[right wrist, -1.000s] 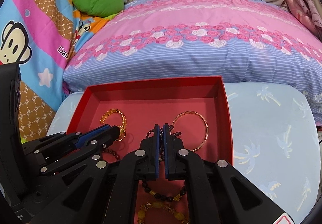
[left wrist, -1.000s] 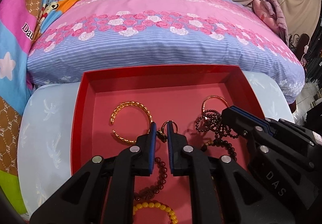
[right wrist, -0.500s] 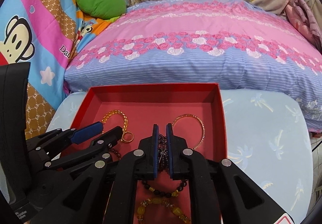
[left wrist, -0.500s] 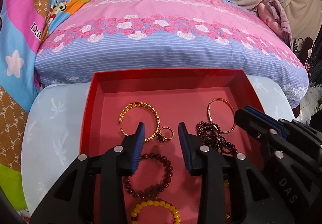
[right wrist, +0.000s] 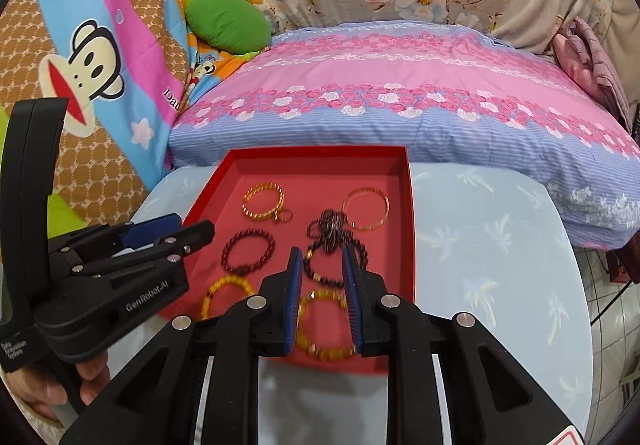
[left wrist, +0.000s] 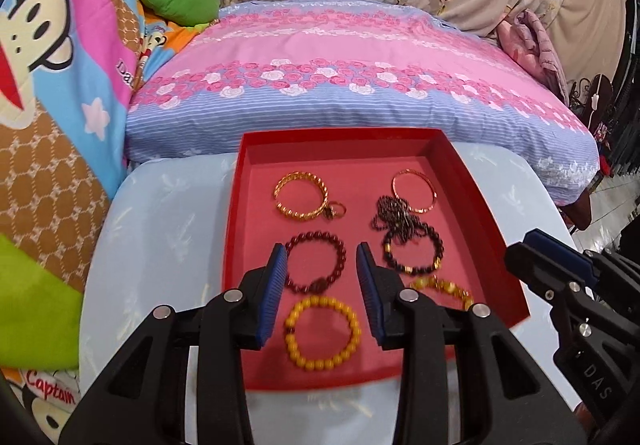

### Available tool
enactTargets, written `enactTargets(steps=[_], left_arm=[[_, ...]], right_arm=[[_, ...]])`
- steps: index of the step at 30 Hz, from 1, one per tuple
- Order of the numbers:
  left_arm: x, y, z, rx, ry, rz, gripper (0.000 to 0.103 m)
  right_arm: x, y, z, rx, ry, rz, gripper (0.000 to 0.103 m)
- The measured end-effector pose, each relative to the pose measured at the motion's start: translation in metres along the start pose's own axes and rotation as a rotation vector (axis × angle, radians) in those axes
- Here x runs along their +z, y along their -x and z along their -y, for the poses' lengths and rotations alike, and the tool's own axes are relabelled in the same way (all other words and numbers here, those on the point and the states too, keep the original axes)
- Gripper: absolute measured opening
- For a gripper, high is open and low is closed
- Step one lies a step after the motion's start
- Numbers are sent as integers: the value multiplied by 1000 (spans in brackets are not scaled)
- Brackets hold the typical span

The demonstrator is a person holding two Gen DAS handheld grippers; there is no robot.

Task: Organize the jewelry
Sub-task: 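Withdraw both open tools from the box toward the gold hoop earrings, then grasp a gold hoop earring with the left tool while the right tool grasps the other hoop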

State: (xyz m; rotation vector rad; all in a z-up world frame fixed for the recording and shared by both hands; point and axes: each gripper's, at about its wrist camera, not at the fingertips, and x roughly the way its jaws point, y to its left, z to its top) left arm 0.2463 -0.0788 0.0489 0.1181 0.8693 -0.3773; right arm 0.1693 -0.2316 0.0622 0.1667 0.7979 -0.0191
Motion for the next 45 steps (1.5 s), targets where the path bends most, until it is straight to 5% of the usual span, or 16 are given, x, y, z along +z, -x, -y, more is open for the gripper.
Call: enactTargets(steps=[10,23,45], left_arm=[[-54,46,5,-8,10,5,34],[-141,56,9,-8,20,-77,35],[-176,41,8,7,56,-151,40]], right_arm=[[-61,39,-2,16,-24,-51,22],[-145,39,4,-5,-48,-179,22],[-160,17,2,-47,-47,-198,29]])
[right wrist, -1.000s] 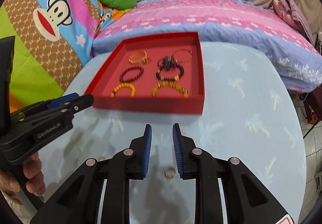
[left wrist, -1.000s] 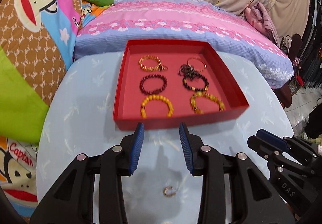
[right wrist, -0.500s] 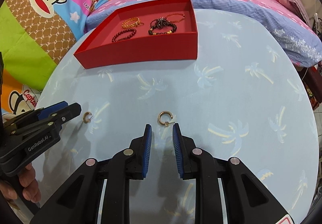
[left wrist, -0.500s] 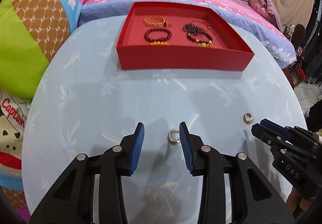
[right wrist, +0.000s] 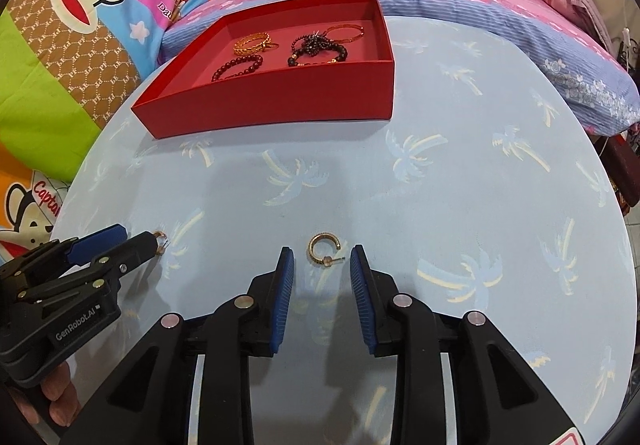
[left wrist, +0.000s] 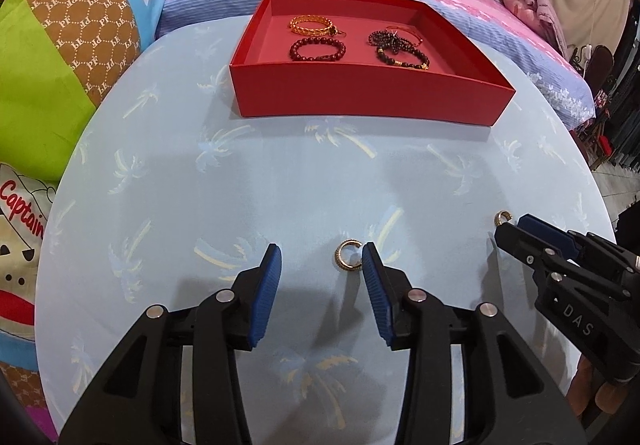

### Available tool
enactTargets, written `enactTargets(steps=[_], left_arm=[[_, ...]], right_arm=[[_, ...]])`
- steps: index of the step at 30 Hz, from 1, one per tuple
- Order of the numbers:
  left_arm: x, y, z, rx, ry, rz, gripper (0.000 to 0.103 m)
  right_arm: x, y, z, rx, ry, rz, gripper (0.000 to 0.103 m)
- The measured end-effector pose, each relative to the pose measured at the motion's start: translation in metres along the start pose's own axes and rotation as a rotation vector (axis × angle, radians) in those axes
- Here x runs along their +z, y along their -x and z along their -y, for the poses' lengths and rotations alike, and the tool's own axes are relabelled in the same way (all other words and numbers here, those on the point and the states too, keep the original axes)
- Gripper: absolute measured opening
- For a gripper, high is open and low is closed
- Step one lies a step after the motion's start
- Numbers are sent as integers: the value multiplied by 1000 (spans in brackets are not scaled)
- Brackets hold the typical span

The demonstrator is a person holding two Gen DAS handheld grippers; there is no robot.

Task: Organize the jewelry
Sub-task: 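Grasp a gold hoop earring with the left tool while the right tool grasps the other hoop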

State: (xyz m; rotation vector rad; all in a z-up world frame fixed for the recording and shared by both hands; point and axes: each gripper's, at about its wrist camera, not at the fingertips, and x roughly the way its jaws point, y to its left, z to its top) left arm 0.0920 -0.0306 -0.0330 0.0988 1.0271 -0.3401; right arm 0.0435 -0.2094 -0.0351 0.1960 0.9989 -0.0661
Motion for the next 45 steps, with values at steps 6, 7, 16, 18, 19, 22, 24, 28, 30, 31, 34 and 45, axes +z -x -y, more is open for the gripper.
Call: enactTargets(steps=[6,7,16,18,19,22,24,28,30,31,34,45], left_arm=[[-1,-3,3,10,-4,-4,43],[-1,-3,3,11,-4,-3,43],[-2,-3,4,19,-7,-1,48],[-3,-4,3,20,-8,1,49],[-3,-3,3,21,-10,3,49],[-4,-4,3,23,-13,4,49],[-5,-4,3,25,-15,4,50],[-6,-4,5,29,-17,3,51],[-7,-4,5,29,-18,3,51],[-7,-3,5,27,-18,2,51],[-6,-3,6,24,-16,0,52],[-5,-6,9,39,-21,5,53]], right_arm=[[3,-4,-4,-6,10,12,29],[3,-4,-4,-8,12,13,29],[3,-7,-11,-37,49,28,30],[2,-7,-13,-46,60,31,30],[2,-7,-13,-50,64,33,29],[1,-7,-14,-59,74,37,28],[0,-7,-15,-62,76,39,28],[0,-7,-14,-64,77,41,27],[0,-7,-14,-63,77,41,26],[0,-7,-14,-63,76,41,26],[0,-6,-13,-61,73,40,24],[0,-6,-12,-60,68,40,21]])
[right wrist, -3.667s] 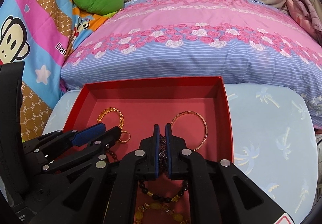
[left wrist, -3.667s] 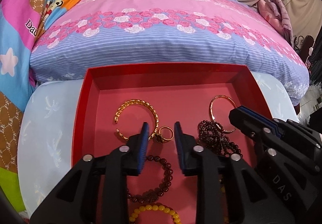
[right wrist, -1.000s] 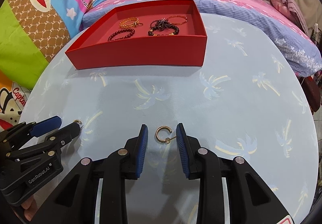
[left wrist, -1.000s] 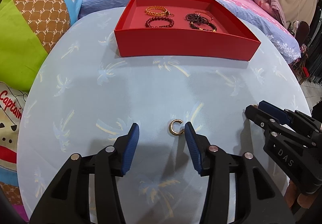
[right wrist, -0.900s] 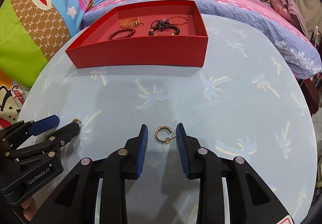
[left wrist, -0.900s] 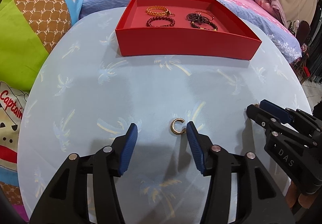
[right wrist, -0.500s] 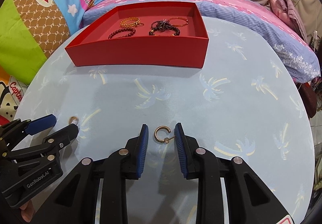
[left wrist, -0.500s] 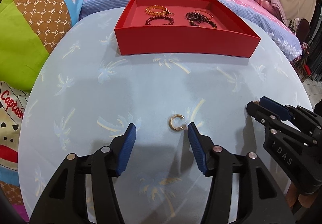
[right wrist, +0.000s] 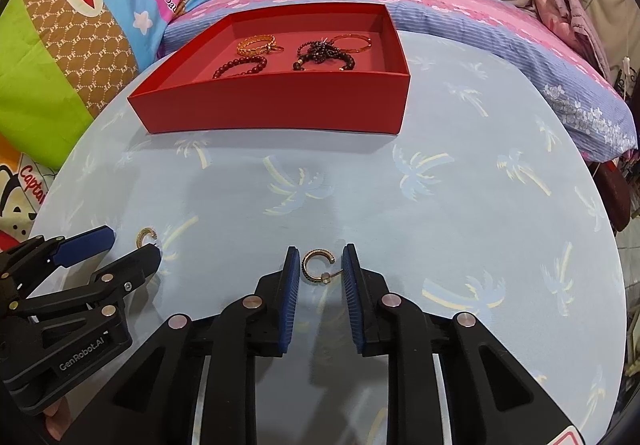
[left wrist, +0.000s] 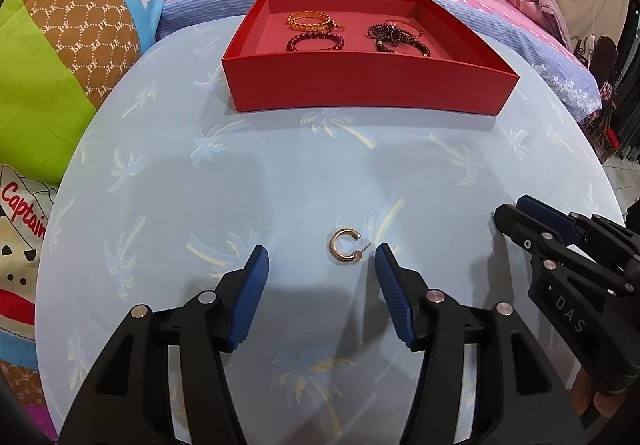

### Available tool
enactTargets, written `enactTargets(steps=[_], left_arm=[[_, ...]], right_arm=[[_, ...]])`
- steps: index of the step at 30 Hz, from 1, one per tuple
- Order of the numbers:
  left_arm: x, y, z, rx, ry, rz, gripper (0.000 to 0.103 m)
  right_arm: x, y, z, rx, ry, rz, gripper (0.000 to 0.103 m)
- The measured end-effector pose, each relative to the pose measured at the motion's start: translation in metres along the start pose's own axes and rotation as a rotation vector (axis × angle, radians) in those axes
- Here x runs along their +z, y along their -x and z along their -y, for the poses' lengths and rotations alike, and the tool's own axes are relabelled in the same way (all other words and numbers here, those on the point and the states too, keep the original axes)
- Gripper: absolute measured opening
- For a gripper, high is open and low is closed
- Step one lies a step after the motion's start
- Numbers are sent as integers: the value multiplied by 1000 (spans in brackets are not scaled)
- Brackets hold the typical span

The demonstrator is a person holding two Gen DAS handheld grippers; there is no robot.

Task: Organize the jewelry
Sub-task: 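Grasp a gold hoop earring with the left tool while the right tool grasps the other hoop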

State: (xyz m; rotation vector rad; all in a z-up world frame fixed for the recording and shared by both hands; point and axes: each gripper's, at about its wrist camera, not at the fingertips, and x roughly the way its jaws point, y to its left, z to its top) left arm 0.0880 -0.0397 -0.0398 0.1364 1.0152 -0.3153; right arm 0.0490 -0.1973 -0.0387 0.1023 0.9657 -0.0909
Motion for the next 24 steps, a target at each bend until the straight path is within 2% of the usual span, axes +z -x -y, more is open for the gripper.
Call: enactTargets(steps=[20,22,24], left_arm=[[3,-2,-2,7,-14,5,51],[3,-2,1,7,-23,8,48],[3,-2,2,3,-29,10,41]], right_arm=[[-3,3,3,21,-23,1,20],[-4,3,3,22,-24,0,20],[-4,3,3,22,-25,-2,20]])
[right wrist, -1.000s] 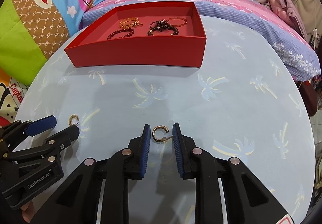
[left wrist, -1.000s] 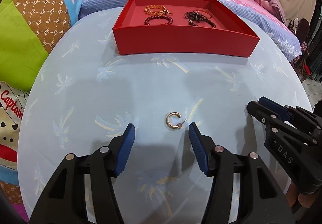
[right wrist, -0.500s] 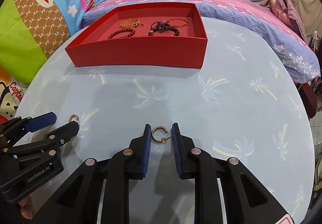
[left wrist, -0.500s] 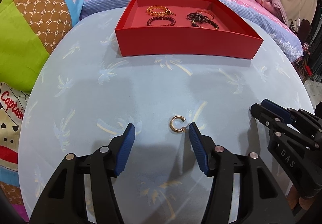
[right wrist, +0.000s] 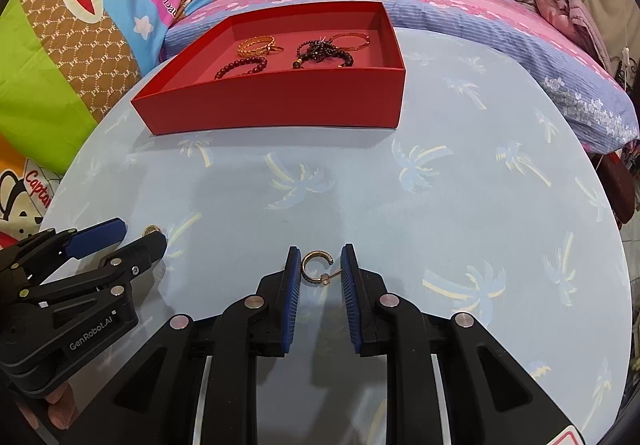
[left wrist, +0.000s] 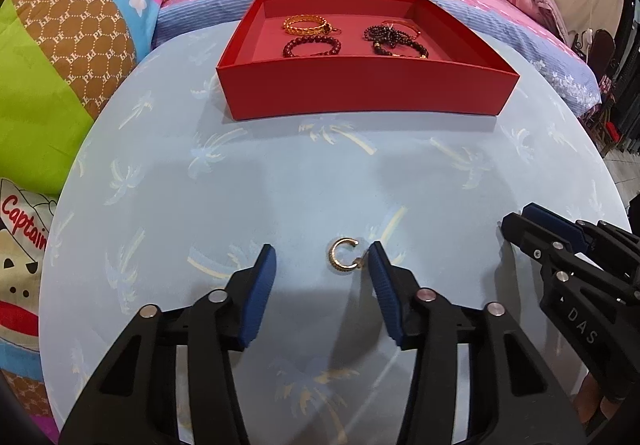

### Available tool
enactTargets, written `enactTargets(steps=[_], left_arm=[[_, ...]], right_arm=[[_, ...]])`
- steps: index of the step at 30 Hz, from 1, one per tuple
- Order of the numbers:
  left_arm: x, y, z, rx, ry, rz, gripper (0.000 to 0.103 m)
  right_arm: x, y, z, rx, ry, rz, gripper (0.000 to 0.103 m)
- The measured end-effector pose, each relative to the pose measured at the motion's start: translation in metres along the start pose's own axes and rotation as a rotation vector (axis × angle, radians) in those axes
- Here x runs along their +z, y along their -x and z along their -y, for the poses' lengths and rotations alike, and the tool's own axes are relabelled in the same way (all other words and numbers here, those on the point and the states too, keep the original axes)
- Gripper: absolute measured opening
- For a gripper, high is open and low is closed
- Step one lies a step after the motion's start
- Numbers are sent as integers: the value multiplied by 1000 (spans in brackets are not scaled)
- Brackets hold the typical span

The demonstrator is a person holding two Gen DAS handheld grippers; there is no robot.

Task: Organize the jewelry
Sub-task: 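Grasp a gold hoop earring with the left tool while the right tool grasps the other hoop, then carry both hoop earrings over the red box with both tools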

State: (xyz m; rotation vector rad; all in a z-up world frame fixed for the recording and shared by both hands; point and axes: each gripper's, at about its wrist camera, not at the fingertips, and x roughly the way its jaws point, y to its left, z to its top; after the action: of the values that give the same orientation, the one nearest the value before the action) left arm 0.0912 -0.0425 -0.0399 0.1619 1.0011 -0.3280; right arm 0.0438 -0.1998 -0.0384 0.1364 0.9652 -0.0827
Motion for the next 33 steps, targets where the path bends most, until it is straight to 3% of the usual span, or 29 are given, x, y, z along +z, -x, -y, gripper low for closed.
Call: enactTargets(steps=[7,15,33], left_arm=[[3,0,3,-24,-11,0,18],[3,3,-5,-84,29,-19,18],[2,27,-9,-126,49,-6,18]], right_arm=[[0,0,1,8,-7,-4,20],[-2,3,2,15,-18,-8,20],[-4,24,1,44,-35,17,20]])
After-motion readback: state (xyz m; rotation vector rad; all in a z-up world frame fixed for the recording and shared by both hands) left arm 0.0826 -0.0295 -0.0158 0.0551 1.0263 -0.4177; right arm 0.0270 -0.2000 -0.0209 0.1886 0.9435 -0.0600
